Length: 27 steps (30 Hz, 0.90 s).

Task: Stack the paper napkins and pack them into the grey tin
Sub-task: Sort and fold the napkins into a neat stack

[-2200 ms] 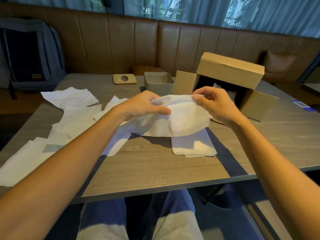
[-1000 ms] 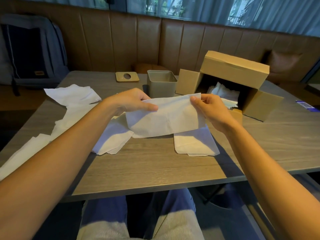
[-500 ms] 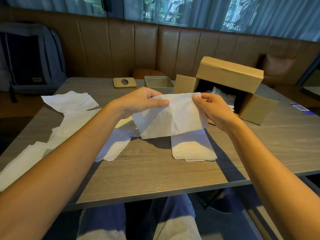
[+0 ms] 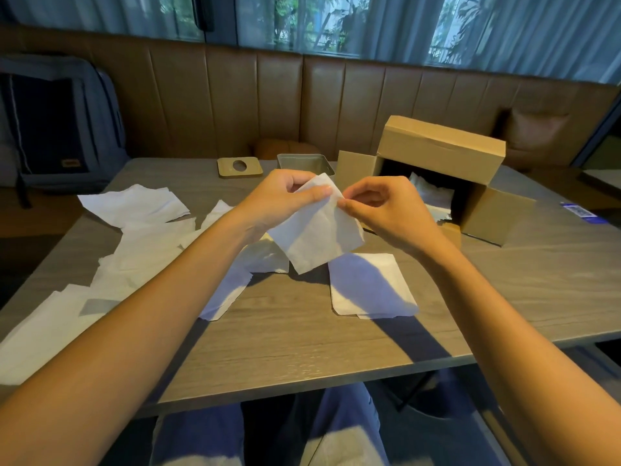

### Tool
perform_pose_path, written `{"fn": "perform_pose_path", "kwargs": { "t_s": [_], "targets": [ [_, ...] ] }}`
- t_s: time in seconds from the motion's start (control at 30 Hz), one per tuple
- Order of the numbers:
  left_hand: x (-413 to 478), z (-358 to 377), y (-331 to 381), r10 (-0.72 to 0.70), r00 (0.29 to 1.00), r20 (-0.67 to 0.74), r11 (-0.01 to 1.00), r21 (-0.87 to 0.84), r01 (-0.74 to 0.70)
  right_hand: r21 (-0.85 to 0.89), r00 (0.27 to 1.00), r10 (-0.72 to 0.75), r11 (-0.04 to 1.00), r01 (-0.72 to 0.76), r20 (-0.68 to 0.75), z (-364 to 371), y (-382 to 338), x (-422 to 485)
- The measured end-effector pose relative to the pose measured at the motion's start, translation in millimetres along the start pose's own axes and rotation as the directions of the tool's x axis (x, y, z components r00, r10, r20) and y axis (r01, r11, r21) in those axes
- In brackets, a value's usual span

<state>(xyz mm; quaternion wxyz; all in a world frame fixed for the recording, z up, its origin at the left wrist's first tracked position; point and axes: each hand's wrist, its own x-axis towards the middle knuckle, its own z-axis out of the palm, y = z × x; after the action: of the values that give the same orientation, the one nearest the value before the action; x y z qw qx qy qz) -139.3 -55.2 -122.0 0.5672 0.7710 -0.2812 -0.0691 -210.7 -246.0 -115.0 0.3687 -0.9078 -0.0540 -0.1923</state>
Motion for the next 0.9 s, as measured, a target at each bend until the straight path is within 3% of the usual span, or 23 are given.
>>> {"fn": "perform_pose_path", "kwargs": {
  "t_s": [0.27, 0.43, 0.53, 0.73, 0.9],
  "targets": [
    [2, -10, -2, 0.042, 0.993, -0.114, 0.999, 0.006, -0.041, -0.061, 0.997, -0.036, 0.997, 0.041, 0.069, -8, -1, 2],
    [2, -4, 5, 0.056, 0.998, 0.019, 0.998, 0.016, -0.057, -0.048, 0.988, -0.089, 0.994, 0.096, 0.127, -18, -2, 5],
    [3, 5, 8, 0.062, 0.998, -0.007, 0.998, -0.032, -0.062, -0.05, 0.988, -0.088, 0.994, 0.095, 0.125, -21, 1, 5],
    [-3, 29, -7, -0.102, 0.995, -0.01, 0.988, -0.118, 0.1, -0.129, 0.995, -0.019, 0.991, 0.032, 0.097, -17, 30, -2],
    [-14, 52, -25, -0.189, 0.982, 0.02, 0.982, -0.017, 0.189, -0.14, 0.996, 0.022, 0.99, -0.009, 0.091, -9, 57, -19]
  ]
}}
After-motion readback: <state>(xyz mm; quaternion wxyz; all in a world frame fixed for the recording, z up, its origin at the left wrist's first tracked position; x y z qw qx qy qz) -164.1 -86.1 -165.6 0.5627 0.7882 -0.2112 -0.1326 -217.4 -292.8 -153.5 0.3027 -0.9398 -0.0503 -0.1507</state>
